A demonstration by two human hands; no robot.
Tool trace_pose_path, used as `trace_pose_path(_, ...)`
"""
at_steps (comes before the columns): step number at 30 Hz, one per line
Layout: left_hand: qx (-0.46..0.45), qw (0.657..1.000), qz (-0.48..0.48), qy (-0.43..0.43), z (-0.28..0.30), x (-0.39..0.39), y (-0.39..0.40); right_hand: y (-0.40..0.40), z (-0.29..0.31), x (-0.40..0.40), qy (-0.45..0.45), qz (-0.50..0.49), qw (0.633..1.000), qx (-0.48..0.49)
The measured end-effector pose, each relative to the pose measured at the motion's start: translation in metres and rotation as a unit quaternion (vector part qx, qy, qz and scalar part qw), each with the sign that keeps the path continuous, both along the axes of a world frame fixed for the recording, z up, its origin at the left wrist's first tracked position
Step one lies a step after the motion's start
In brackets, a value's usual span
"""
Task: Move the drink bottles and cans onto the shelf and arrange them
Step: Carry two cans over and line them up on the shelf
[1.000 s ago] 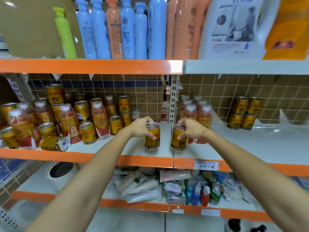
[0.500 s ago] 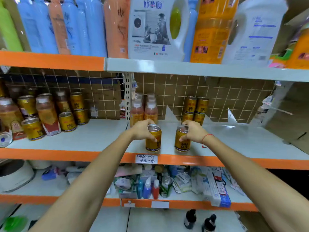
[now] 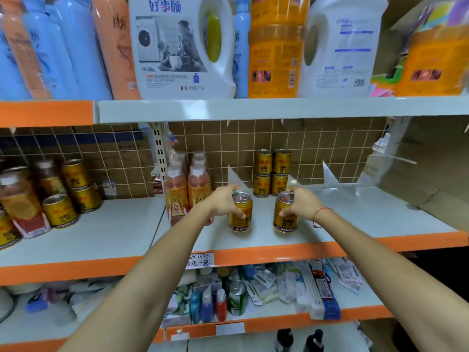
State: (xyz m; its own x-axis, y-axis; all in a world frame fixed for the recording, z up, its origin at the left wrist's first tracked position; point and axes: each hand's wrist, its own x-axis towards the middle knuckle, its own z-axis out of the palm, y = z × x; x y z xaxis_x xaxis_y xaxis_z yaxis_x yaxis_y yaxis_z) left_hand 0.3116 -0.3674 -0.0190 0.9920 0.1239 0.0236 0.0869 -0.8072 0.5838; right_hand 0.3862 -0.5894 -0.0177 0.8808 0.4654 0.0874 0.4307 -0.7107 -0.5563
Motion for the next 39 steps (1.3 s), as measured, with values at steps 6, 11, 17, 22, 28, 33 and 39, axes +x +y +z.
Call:
trace_pose_path(6, -0.010, 1.000, 0.004, 0.001, -0.008, 0.026, -0.016, -0.014, -0.012, 0.026, 0.014, -0.011, 1.000, 0.022)
trace_pose_path(11, -0.023, 0.999, 0.026, 0.000, -0.017, 0.054, -0.035, -0.027, -0.015, 0.062, 0.013, 0.003, 1.000, 0.007)
trace_pose_path(17, -0.043, 0.997, 0.065, -0.005, -0.030, 0.084, -0.060, -0.036, -0.022, 0.103, -0.007, 0.024, 1.000, -0.015)
trace_pose_path(22, -0.038, 0.996, 0.081, 0.004, -0.039, 0.102, -0.067, -0.033, -0.039, 0.121, -0.020, 0.045, 0.999, -0.015)
trace_pose_path(28, -0.025, 0.997, 0.079, -0.001, -0.047, 0.124, -0.068, -0.025, -0.049, 0.138, -0.028, 0.061, 0.998, -0.001)
trace_pose_path(33, -0.036, 0.997, 0.064, 0.007, -0.049, 0.135, -0.062, -0.019, -0.054, 0.145, -0.032, 0.056, 0.998, 0.007)
trace_pose_path(39, -0.142, 0.986, 0.078, -0.028, -0.060, 0.128, -0.060, -0.030, -0.063, 0.149, 0.073, 0.064, 0.992, 0.081)
